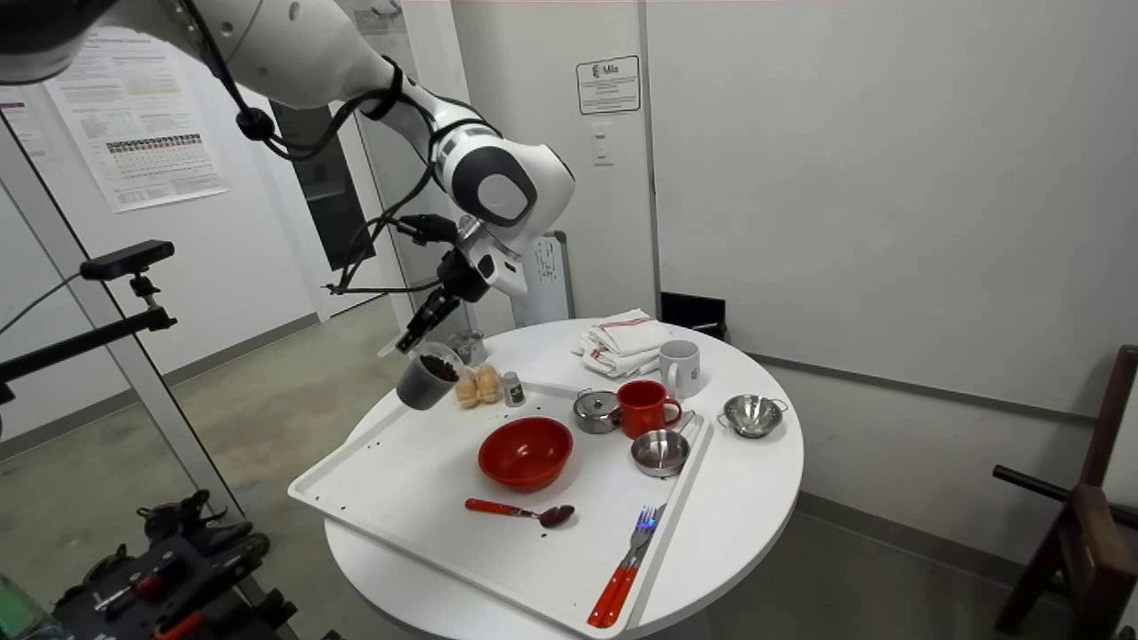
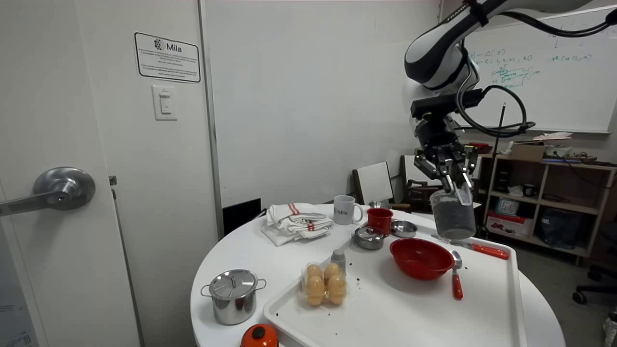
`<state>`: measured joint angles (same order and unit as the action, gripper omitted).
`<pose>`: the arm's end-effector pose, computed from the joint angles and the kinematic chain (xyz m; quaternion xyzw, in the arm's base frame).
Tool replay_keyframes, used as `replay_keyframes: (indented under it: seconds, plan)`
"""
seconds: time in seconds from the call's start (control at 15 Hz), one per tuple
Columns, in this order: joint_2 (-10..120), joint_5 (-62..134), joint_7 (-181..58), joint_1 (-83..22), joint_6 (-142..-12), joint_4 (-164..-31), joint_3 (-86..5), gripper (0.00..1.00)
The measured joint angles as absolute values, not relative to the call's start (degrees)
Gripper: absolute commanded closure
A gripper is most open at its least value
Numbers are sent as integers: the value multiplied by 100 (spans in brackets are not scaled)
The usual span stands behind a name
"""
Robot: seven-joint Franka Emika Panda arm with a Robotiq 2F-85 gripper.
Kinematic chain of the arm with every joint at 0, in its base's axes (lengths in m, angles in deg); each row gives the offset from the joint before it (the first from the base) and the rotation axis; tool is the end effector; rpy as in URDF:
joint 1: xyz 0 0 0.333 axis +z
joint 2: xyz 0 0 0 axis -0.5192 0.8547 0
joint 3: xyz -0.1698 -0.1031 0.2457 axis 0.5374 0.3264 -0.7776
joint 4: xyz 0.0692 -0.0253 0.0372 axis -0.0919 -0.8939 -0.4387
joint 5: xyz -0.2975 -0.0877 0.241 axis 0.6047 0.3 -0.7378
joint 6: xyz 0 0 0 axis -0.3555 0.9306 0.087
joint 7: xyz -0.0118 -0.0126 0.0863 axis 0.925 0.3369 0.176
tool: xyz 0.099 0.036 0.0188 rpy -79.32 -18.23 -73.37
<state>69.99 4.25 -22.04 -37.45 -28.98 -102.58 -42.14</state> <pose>0.5886 -0.0296 0.2559 -0.7784 0.4716 0.3998 0.1093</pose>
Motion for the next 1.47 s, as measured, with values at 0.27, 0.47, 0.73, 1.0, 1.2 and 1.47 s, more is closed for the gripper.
replay_keyframes:
  seconds: [0.27, 0.47, 0.73, 1.0, 1.2, 1.47]
  plan:
    - [7039, 425, -2204, -3744, -2862, -10203, -4188, 72]
    - [7040, 427, -2204, -3732, -2863, -10204, -4176, 87]
    - [7179, 335, -2067, -3712, -2723, -10115, -4162, 87]
    - [7443, -41, -1845, -3767, -2451, -9777, -4114, 87]
    - [7619, -351, -1749, -3891, -2164, -9464, -4042, 87]
    - [7813, -741, -1620, -4134, -1743, -9090, -3924, 87]
